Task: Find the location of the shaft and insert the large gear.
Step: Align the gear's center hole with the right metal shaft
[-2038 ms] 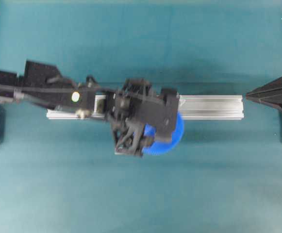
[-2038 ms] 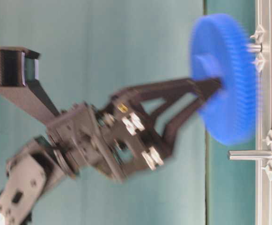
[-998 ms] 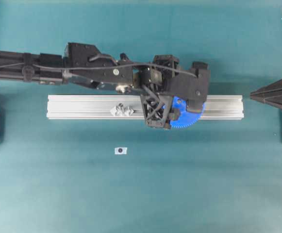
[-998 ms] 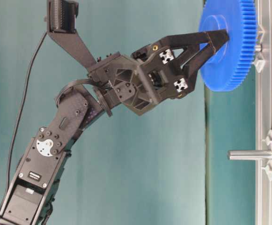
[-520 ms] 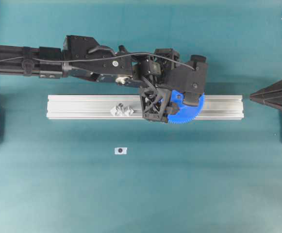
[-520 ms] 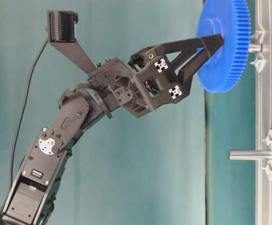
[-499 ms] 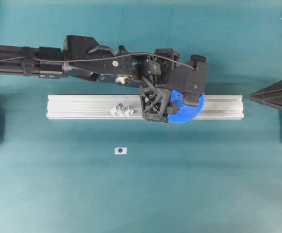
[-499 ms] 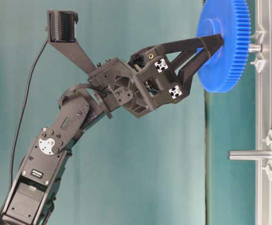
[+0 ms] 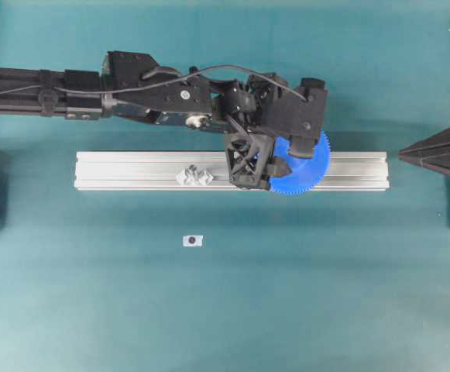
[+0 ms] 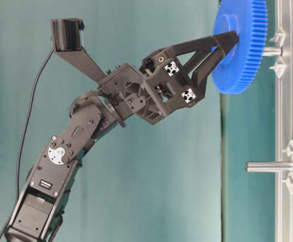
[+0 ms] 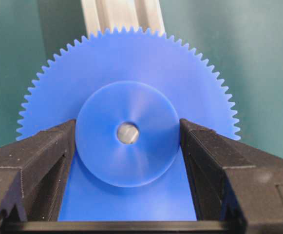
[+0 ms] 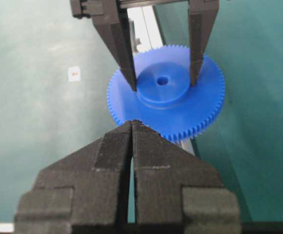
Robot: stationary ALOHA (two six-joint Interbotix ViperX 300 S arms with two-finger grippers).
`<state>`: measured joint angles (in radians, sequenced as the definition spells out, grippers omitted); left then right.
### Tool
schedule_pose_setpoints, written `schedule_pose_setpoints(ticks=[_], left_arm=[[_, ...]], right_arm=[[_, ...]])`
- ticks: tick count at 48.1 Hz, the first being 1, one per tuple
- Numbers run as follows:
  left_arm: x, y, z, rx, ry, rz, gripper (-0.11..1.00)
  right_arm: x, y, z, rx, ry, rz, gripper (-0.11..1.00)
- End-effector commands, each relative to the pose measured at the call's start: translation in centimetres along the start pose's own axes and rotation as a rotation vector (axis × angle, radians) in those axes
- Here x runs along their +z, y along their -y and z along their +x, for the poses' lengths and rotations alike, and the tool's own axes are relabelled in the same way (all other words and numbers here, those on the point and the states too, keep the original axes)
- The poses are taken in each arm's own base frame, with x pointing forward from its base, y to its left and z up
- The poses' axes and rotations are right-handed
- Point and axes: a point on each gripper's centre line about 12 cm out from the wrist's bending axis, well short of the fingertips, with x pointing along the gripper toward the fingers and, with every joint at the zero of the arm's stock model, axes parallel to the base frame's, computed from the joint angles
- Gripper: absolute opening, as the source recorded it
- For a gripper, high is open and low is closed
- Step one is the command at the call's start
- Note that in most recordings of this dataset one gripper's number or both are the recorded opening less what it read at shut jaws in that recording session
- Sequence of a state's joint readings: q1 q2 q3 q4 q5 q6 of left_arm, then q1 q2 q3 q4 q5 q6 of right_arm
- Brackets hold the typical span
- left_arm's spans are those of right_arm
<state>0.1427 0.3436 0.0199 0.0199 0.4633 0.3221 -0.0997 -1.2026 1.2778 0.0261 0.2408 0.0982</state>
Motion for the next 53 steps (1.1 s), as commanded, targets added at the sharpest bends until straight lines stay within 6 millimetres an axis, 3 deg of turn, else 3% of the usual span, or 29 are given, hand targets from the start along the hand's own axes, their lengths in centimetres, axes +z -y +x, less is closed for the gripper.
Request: schedule_pose_setpoints(ticks=[1,14,31,40,53], left_arm=[[0.6,-0.6,-1.3,0.01,0.006,-0.006,0.71],[-0.2,1.7,-1.4,-0.039,-0.063,-0.025,0.71],[-0.7,1.9,-3.6,-0.043,-0.079,-0.021,0.71],[-0.5,1.9,-2.8,-0.041,-0.072,-0.018,0.71],[1.8,2.1,-1.0,-0.033,-0.006,0.001,0.71]], right_arm=[[0.8,-0.1,0.0,0.001,0.02,0.008,0.01],[0.7,-0.1,0.0,0.0,0.019,0.008,0.01],[0.8,-0.1,0.0,0.001,0.023,0.008,0.01],[0.8,-0.1,0.0,0.0,0.022,0.007,0.01],[0.9,-0.1,-0.1,0.001,0.028,0.008,0.01]])
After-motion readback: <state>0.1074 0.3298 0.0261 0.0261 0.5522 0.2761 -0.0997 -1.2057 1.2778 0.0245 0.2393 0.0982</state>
